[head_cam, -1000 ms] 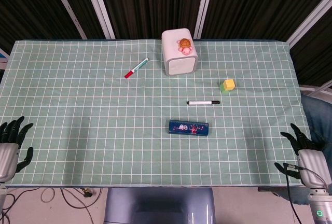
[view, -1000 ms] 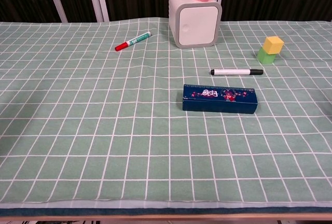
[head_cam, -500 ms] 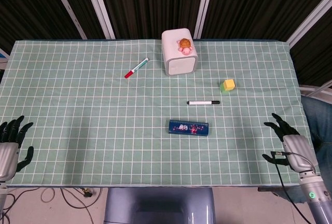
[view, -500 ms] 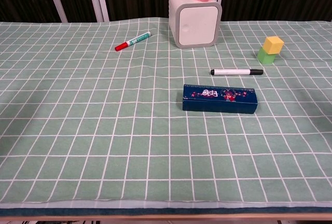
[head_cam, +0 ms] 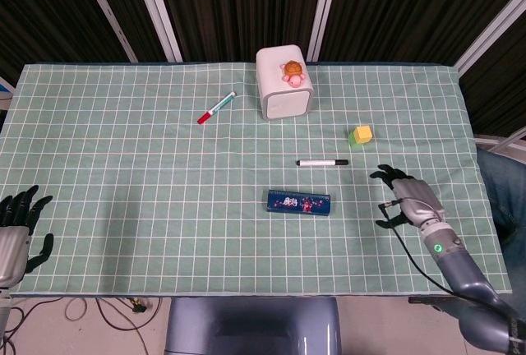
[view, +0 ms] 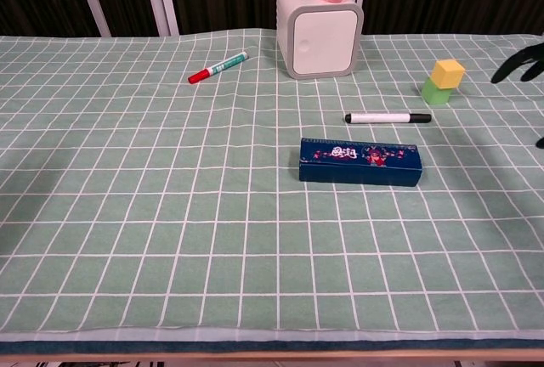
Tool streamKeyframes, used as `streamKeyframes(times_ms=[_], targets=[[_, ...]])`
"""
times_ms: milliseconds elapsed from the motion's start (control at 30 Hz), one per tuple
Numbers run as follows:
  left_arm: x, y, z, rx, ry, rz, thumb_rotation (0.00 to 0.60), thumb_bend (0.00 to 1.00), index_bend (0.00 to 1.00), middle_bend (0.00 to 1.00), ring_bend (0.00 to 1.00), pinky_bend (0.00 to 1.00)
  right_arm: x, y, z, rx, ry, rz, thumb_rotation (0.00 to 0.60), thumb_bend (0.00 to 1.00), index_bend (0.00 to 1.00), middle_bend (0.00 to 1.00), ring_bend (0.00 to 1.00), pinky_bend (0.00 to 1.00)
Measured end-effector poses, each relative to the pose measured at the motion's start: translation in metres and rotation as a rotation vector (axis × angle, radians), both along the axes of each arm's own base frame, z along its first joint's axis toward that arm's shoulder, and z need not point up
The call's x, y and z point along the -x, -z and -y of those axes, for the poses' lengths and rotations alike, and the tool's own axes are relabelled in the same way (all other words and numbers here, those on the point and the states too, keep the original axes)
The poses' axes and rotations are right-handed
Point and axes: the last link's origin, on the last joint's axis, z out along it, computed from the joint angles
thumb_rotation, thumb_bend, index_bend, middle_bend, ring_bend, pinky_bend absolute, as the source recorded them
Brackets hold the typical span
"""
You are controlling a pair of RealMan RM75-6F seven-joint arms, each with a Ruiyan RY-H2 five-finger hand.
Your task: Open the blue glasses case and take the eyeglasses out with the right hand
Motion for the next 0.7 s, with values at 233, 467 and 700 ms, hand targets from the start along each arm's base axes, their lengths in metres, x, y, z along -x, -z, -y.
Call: streamKeyframes(times_ms=[233, 467, 700], targets=[[0.001, 0.000, 0.000, 0.004, -0.006, 0.003, 0.600, 0.46, 0.14, 0.00, 0.00, 0.02, -0.042, 0.033, 0.029, -0.083, 0.031, -0.074, 0.600, 0.18, 0.20, 0.15, 0.14, 0.24], [0.001, 0.000, 0.000, 0.009, -0.014, -0.001, 0.600, 0.46, 0.14, 0.00, 0.00, 0.02, -0.095, 0.075, 0.043, -0.186, 0.066, -0.121, 0.600, 0.18, 0.20, 0.20, 0.14, 0.24], [0.002, -0.001, 0.000, 0.014, -0.017, 0.001, 0.600, 0.46, 0.14, 0.00, 0.00, 0.02, -0.135, 0.117, 0.044, -0.216, 0.040, -0.175, 0.600, 0.29, 0.22, 0.25, 0.14, 0.24]])
